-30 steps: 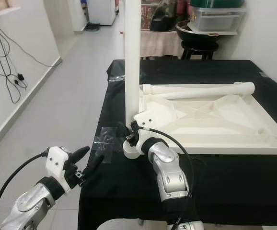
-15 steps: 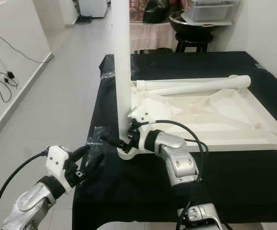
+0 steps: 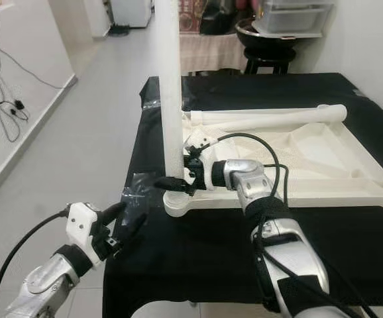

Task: Building children table

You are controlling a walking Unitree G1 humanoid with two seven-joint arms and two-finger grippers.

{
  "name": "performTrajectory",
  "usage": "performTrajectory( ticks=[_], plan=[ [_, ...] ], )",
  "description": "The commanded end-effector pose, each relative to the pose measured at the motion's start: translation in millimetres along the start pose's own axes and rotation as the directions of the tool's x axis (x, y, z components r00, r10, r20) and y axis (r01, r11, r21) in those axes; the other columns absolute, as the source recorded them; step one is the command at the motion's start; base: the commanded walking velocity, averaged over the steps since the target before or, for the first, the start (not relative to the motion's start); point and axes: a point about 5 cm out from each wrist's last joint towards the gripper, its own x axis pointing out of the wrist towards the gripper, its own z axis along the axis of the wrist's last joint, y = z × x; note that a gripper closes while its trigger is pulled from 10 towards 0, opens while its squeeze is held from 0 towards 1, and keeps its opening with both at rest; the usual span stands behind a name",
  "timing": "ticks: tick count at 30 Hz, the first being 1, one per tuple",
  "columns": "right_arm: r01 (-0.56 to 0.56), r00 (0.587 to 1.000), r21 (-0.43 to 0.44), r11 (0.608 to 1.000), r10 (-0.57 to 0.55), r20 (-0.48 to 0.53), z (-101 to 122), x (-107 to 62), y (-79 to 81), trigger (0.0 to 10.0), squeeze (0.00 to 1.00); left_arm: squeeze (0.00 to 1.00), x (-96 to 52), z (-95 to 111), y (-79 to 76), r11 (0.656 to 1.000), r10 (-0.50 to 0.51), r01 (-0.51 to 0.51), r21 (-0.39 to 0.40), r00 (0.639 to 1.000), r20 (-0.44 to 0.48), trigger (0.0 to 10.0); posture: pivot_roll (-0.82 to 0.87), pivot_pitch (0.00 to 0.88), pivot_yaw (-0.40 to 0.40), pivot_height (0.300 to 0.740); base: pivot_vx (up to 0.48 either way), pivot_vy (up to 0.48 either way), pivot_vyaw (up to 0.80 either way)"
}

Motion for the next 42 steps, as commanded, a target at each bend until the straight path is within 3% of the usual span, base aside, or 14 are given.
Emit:
performTrajectory(
  ticks=[1,8,14,15,16,18,19,30,31,34,35,38,39,42],
  plan=[
    [0.02,1.0,-0.002,1.0,-0.02,0.018,1.8,-5.1,-4.8,0.0,0.0,0.0,-1.0,-0.8,-1.4,1.0,0.0,0.0,0.001,1.0,-0.012,10.0,-0.05,0.1,0.003,0.74,0.0,0.0,0.0],
    [0.04,0.999,-0.025,0.999,-0.039,0.022,-11.0,-19.5,-6.2,0.0,0.0,0.0,0.0,-0.6,-1.3,1.0,-0.002,0.002,-0.004,1.0,-0.009,10.0,-0.07,0.107,0.01,0.74,0.0,0.0,0.0],
    [0.236,0.972,-0.03,0.971,-0.236,0.007,-29.4,-29.8,-9.2,0.0,0.0,0.0,-0.8,0.2,0.2,1.0,-0.002,0.002,-0.004,1.0,-0.007,10.0,-0.09,0.117,0.003,0.74,0.0,0.0,0.0],
    [0.383,0.924,-0.002,0.924,-0.383,0.01,-40.1,-31.6,-6.3,0.0,0.0,0.0,-1.7,0.8,1.3,1.0,0.0,0.0,-0.002,1.0,-0.006,10.0,-0.1,0.126,0.0,0.74,0.0,0.0,0.0],
    [0.58,0.808,0.095,0.809,-0.586,0.057,-47.9,-26.4,7.4,0.0,0.0,0.0,-2.6,1.3,2.7,1.0,0.003,-0.003,0.0,1.0,-0.005,10.0,-0.11,0.128,0.003,0.74,0.0,0.0,0.0],
    [0.58,0.808,0.095,0.809,-0.586,0.057,-47.9,-26.4,7.4,0.0,0.0,0.0,-2.6,1.3,2.7,1.0,0.003,-0.003,0.0,1.0,-0.005,10.0,-0.11,0.128,0.003,0.74,0.0,0.0,0.0],
    [0.63,0.764,0.158,0.761,-0.643,0.049,-62.0,-13.6,42.2,0.0,0.0,0.0,-3.2,2.3,4.0,1.0,0.005,-0.005,0.001,1.0,-0.003,10.0,-0.12,0.135,0.012,0.74,0.0,0.0,0.0],
    [0.58,0.81,-0.009,0.814,-0.576,0.11,-52.8,-3.3,55.9,0.0,0.0,0.0,-1.3,2.1,5.4,1.0,0.01,-0.01,0.007,1.0,0.0,10.0,-0.13,0.125,0.002,0.74,0.0,0.0,0.0],
    [0.583,0.81,-0.017,0.812,-0.58,0.087,-54.4,-2.9,53.1,10.0,0.0,0.0,-0.5,1.8,5.1,1.0,0.011,-0.011,0.008,1.0,0.001,10.0,-0.12,0.12,0.002,0.74,0.0,0.0,0.0],
    [0.582,0.811,-0.012,0.813,-0.579,0.083,-54.1,-2.9,50.4,10.0,0.0,0.0,-0.1,1.5,5.1,1.0,0.011,-0.011,0.008,1.0,0.0,10.0,-0.12,0.118,0.003,0.74,0.0,0.0,0.0],
    [0.544,0.834,-0.004,0.839,-0.54,0.11,-49.6,-2.5,48.6,10.0,0.12,0.0,0.2,1.2,5.0,1.0,0.008,-0.008,0.008,1.0,-0.001,10.0,-0.12,0.116,0.005,0.74,0.0,0.0,0.0],
    [0.544,0.834,-0.004,0.839,-0.54,0.11,-49.6,-2.5,48.6,10.0,0.12,0.0,0.2,1.2,5.0,1.0,0.008,-0.008,0.008,1.0,-0.001,10.0,-0.12,0.116,0.005,0.74,0.0,0.0,0.0],
    [0.478,0.87,-0.003,0.878,-0.473,0.139,-43.6,-1.0,47.0,10.0,1.0,0.0,0.6,0.8,4.9,1.0,0.005,-0.005,0.008,1.0,-0.003,10.0,-0.12,0.108,0.006,0.74,0.0,0.0,0.0],
    [0.341,0.926,-0.03,0.94,-0.33,0.182,-32.3,0.6,43.3,10.0,1.0,0.0,1.3,0.3,4.1,1.0,0.002,-0.002,0.007,1.0,-0.005,10.0,-0.11,0.101,0.001,0.74,0.0,0.0,0.0]
  ],
)
